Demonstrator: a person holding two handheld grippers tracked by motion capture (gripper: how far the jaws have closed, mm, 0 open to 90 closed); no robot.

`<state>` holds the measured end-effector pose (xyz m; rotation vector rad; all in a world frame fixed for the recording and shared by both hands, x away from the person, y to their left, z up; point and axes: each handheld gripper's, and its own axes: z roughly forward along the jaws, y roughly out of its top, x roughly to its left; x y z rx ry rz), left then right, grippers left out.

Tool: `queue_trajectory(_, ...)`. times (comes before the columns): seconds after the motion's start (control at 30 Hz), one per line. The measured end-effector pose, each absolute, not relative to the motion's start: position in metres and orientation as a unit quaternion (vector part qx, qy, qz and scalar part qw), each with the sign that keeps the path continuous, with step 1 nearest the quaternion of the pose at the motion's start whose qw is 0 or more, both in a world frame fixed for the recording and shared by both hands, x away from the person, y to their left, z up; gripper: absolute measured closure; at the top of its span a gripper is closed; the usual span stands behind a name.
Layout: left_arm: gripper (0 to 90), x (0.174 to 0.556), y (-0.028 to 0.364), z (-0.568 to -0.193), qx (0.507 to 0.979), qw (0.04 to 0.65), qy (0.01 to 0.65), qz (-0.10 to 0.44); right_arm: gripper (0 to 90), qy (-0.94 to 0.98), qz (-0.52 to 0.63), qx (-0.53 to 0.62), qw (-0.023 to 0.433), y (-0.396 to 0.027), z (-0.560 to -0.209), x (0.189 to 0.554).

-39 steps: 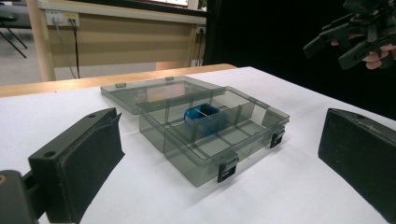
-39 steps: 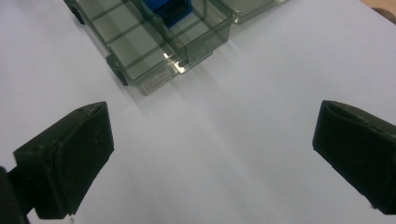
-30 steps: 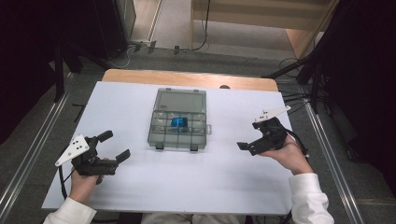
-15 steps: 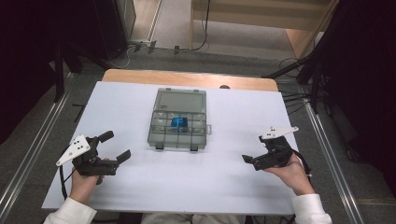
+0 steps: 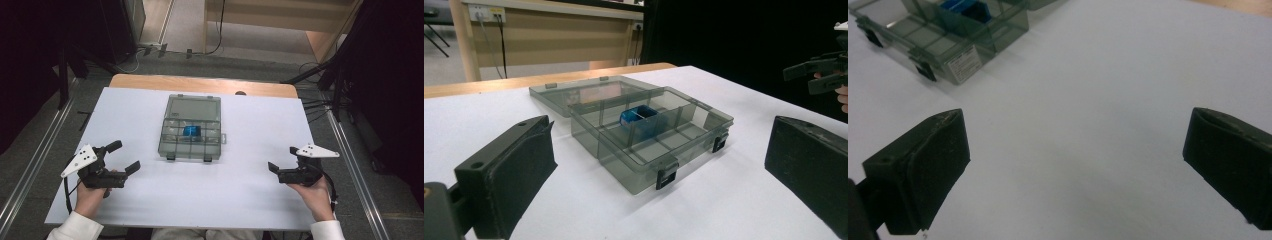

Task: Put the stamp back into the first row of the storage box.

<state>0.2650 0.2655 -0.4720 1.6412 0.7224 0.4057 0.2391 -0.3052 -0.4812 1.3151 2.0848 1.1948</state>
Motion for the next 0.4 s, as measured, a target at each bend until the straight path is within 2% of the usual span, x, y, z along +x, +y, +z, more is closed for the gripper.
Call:
queue_trajectory(0.07, 0.0, 0.265, 0.265, -0.472, 0.71, 0.606, 0.313, 0.174, 0.0, 0.733, 0.442, 0.475, 0.206, -0.307, -0.484, 0.237)
queue_trajectory(0.23, 0.0, 0.266, 0.264, -0.472, 0.711, 0.609, 0.31, 0.166, 0.0, 0.685, 0.486, 0.479, 0.254, -0.311, -0.495, 0.225)
queue_trajectory(0.4, 0.0, 0.267, 0.265, -0.473, 0.707, 0.614, 0.312, 0.159, 0.0, 0.679, 0.489, 0.48, 0.263, -0.311, -0.499, 0.223)
